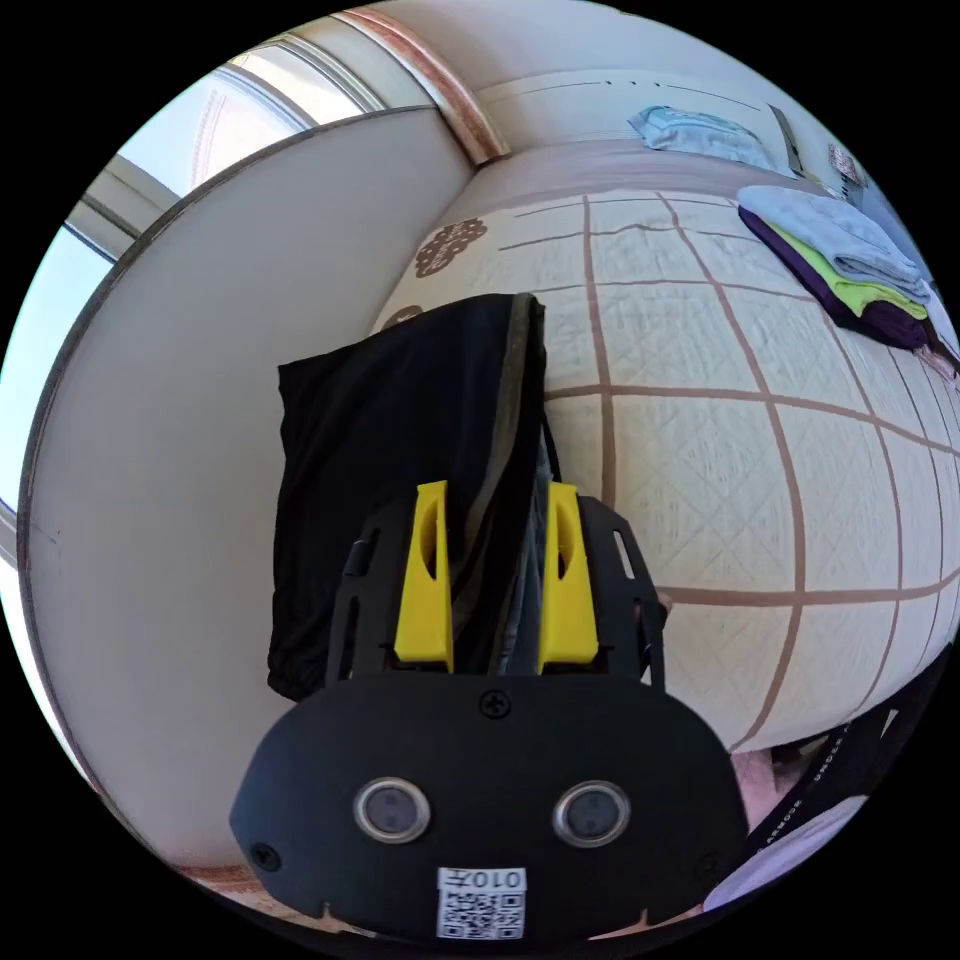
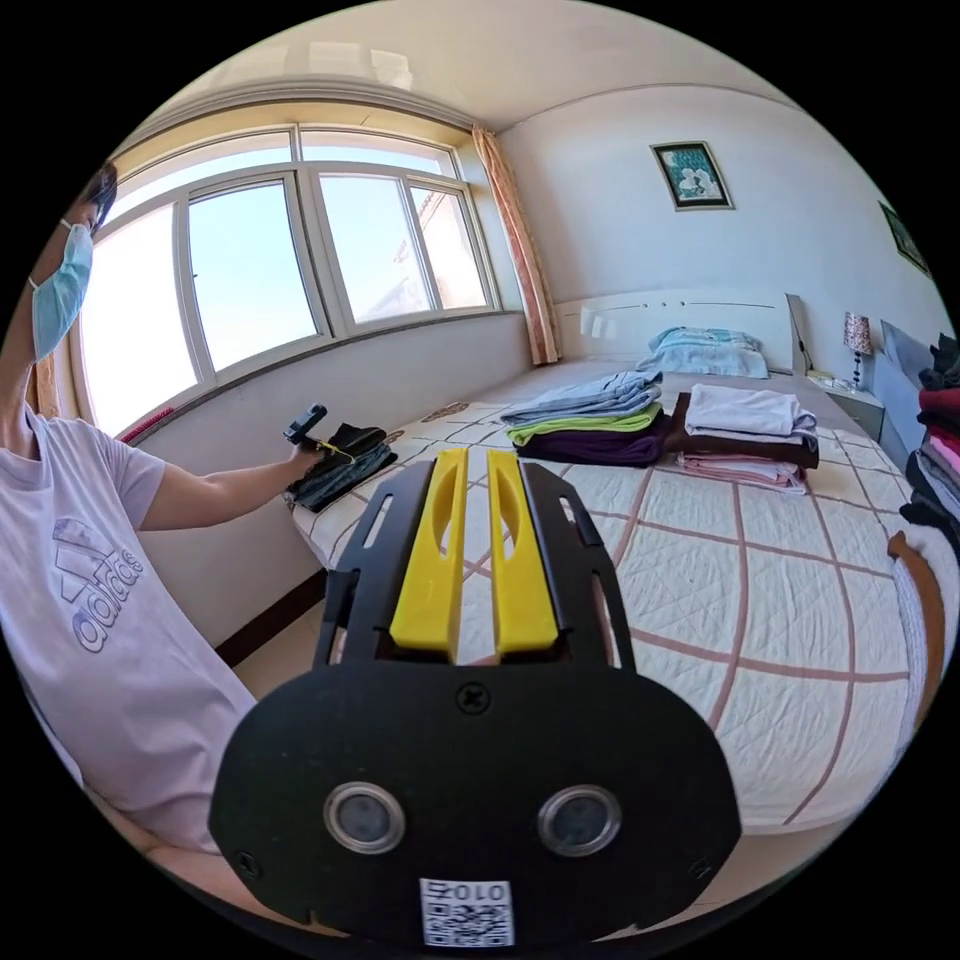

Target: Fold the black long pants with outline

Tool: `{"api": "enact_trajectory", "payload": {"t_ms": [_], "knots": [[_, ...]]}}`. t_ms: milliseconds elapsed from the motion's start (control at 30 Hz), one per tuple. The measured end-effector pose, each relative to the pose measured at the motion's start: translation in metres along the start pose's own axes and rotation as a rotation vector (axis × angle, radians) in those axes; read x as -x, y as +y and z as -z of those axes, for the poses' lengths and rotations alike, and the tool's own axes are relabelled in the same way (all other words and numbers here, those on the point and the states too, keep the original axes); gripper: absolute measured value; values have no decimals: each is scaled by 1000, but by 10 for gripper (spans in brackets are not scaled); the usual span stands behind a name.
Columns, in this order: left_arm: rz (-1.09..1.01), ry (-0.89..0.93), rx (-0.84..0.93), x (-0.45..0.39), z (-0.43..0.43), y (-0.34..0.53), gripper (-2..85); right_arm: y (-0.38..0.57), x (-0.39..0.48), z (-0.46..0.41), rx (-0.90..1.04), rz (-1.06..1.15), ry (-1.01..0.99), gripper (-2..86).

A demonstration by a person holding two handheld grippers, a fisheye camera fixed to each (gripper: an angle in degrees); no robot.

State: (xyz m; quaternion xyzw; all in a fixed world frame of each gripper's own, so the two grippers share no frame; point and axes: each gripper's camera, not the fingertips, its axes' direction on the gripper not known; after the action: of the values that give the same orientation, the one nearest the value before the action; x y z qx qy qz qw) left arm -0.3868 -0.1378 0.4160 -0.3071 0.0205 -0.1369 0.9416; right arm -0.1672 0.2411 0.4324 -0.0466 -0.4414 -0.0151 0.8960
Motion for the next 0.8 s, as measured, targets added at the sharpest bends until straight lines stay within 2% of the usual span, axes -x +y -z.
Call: {"api": "enact_trajectory", "payload": {"t_ms": [33, 100, 167, 267, 333, 400, 467, 600, 700, 767, 800], "knots": [[43, -3, -27, 9, 4, 3, 99, 2, 0, 2, 1, -7, 7, 49], [156, 114, -42, 37, 7, 9, 87, 8, -1, 5, 11, -40, 19, 45], [389, 341, -136, 87, 6, 38, 74, 11, -2, 6, 7, -67, 2, 43], [592, 608, -241, 137, -1, 78, 62, 15, -1, 5, -24, -87, -43, 42], [635, 617, -298, 150, 15, 92, 59, 16, 0, 3, -22, -95, -69, 40], [614, 544, -348, 151, 46, 94, 57, 18, 1, -2, -8, -122, -106, 38], [536, 538, -438, 145, 94, 89, 57, 21, 1, -5, -8, -147, -150, 35], [313, 696, -605, 103, 183, 78, 60, 28, 9, -7, -33, -184, -233, 34], [-15, 793, -581, 8, 261, 81, 67, 30, 23, -4, -32, -170, -218, 44], [-344, 776, -506, -107, 296, 103, 79, 30, 30, -1, -2, -147, -204, 50], [-404, 776, -490, -138, 297, 110, 83, 30, 34, 2, 17, -131, -188, 52]]}}
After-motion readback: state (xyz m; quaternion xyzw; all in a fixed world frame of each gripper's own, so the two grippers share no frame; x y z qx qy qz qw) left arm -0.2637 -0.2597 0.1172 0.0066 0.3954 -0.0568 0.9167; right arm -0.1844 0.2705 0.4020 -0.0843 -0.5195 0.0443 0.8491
